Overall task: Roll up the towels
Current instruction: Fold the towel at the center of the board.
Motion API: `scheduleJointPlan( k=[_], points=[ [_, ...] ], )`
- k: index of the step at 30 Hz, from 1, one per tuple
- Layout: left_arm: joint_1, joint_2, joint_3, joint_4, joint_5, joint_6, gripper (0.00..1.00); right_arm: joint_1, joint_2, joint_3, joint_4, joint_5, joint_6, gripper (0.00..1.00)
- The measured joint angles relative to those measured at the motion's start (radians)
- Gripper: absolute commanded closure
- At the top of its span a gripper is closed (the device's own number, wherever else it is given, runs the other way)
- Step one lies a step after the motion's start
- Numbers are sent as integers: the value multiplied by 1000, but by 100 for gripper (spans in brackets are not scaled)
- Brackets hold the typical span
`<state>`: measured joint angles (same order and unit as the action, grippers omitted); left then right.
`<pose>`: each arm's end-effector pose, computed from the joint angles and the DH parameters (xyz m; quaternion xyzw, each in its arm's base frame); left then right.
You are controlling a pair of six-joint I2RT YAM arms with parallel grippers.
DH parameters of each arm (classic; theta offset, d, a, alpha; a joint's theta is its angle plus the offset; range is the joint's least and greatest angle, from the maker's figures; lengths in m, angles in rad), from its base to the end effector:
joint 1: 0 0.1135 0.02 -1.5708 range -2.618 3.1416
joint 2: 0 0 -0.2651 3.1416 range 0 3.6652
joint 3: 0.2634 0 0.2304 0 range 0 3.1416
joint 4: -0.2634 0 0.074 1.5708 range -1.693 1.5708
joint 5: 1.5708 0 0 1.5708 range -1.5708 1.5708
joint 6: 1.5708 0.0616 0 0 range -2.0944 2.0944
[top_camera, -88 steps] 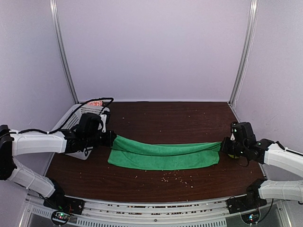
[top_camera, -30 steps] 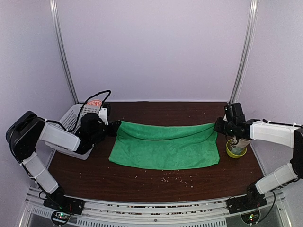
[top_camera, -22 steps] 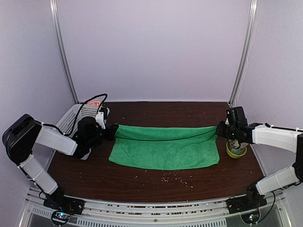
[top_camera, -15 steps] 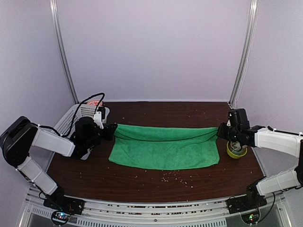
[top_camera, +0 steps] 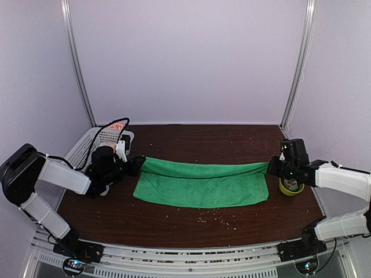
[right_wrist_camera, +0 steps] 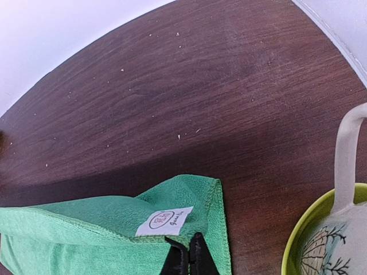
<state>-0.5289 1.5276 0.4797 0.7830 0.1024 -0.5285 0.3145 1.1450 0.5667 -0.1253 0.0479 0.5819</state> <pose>0.2577 -0.1579 0.1802 0.0313 0.7932 -0.3411 0.5034 0.2224 0.0692 0.1959 0.1309 0.8978 0.1624 0.3880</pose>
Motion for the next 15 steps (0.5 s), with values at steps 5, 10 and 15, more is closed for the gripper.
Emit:
scheduleJointPlan(
  k=[5, 10, 15],
  points=[
    [-7, -13, -13, -21, 8, 1, 100, 11, -15, -17, -1, -2, -3, 100],
    [-10, -24, -27, -60, 10, 3, 100, 27, -22, -31, -10, -1, -4, 100],
    [-15, -55, -28, -114, 10, 8, 100, 42, -51, -44, -43, 2, -11, 100]
  ],
)
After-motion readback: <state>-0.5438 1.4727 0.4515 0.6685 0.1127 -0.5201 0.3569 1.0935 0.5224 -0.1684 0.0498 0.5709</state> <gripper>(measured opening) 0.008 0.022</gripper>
